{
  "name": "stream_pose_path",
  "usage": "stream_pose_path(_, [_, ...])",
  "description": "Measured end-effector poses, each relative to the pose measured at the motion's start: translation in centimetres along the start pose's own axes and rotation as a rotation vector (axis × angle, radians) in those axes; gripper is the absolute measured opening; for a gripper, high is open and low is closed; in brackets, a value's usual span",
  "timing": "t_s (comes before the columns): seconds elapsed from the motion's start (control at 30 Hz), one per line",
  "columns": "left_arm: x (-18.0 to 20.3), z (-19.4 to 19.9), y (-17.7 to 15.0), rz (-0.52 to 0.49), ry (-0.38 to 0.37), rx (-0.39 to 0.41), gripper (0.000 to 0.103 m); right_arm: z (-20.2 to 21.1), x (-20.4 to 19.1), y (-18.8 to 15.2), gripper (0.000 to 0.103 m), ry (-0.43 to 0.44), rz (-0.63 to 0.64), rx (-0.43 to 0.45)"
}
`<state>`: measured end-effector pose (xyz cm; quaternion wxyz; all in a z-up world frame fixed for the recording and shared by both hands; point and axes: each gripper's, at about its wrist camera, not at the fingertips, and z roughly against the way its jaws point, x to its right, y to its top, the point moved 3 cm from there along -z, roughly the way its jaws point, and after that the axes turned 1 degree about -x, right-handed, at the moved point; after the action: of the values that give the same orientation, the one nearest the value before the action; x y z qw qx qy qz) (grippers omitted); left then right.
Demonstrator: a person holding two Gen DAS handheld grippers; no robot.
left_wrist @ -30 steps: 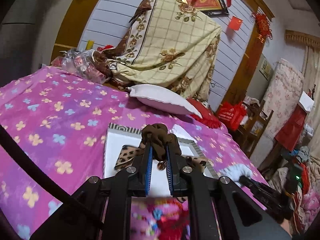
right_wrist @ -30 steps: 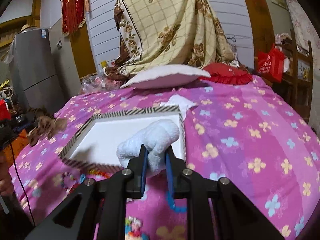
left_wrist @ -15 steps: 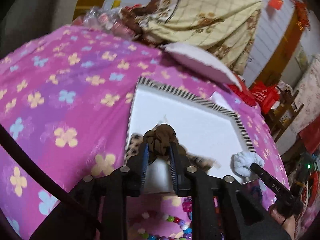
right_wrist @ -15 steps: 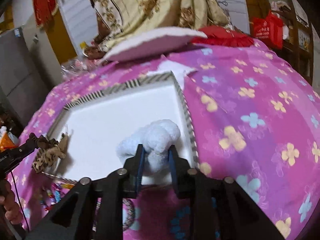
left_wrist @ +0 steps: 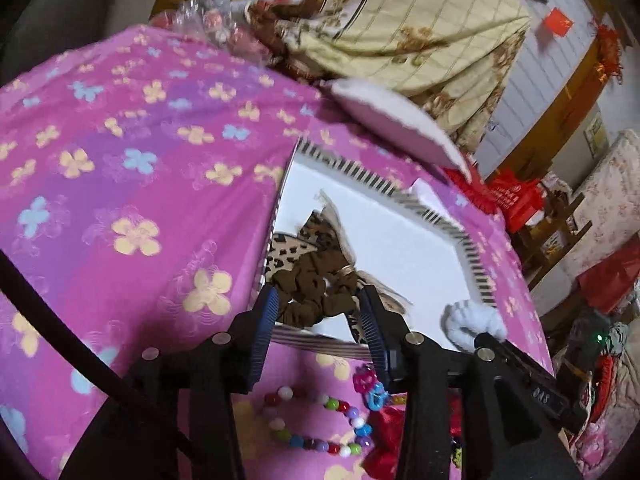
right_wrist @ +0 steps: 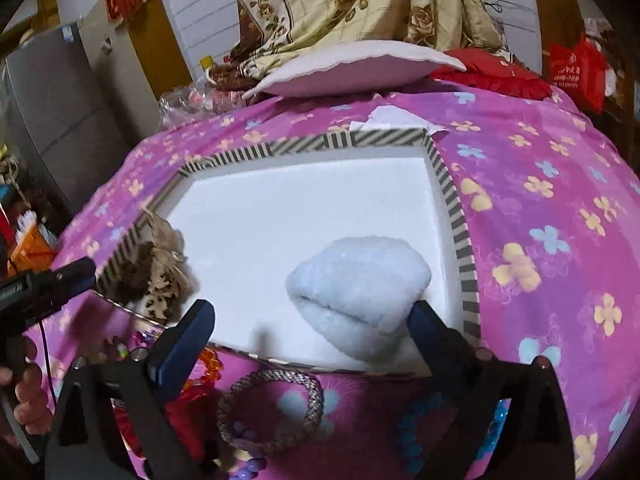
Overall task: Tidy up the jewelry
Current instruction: 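Lower the brown bow into the striped box with the left tool while the right tool drops the scrunchie in, then grasp the red satin bow with the left tool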
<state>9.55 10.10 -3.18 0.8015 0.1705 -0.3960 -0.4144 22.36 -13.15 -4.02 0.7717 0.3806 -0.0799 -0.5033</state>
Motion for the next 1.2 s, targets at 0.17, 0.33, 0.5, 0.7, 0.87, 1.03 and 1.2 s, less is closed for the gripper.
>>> stream_pose_path(0.17, [1.7, 2.7, -1.5, -0.096, -0.031, 0.018, 0.024, 4.5, 0.8, -0.2, 0.099, -0.012, -0.033, 0.099])
stream_pose_path(0.33, [6.2, 1.3, -5.6, -0.324, -0.084, -0.141, 0.024, 9.2, 2.5, -3.1, 0.099, -0.021, -0.114, 0.12])
stream_pose_path(0.5, [8.5, 0.1, -7.9, -0.472, -0.087, -0.215, 0.024, 9.7, 4.0, -6.9, 0.099, -0.055, -0.112, -0.056])
stream_pose_path(0.7, [9.4, -1.2, -9.2, -0.521, -0.097, -0.277, 0.022, 8.3, 6.9, -8.5, 0.099, -0.263, -0.059, -0.227])
stream_pose_path(0.87, [10.3, -2.3, -10.3, -0.593, -0.097, -0.312, 0.011, 7.3, 7.3, -8.7, 0.103, -0.318, -0.052, -0.267])
stream_pose_path(1.03, [10.2, -2.7, -10.9, -0.615, -0.081, -0.328, 0.0, 6.9, 7.2, -8.7, 0.103, -0.348, -0.029, -0.271])
stream_pose_path(1.2, [10.4, -0.4, -9.8, -0.58, -0.152, -0.254, 0.0, 8.7, 7.6, -7.0, 0.101, -0.263, -0.097, -0.135])
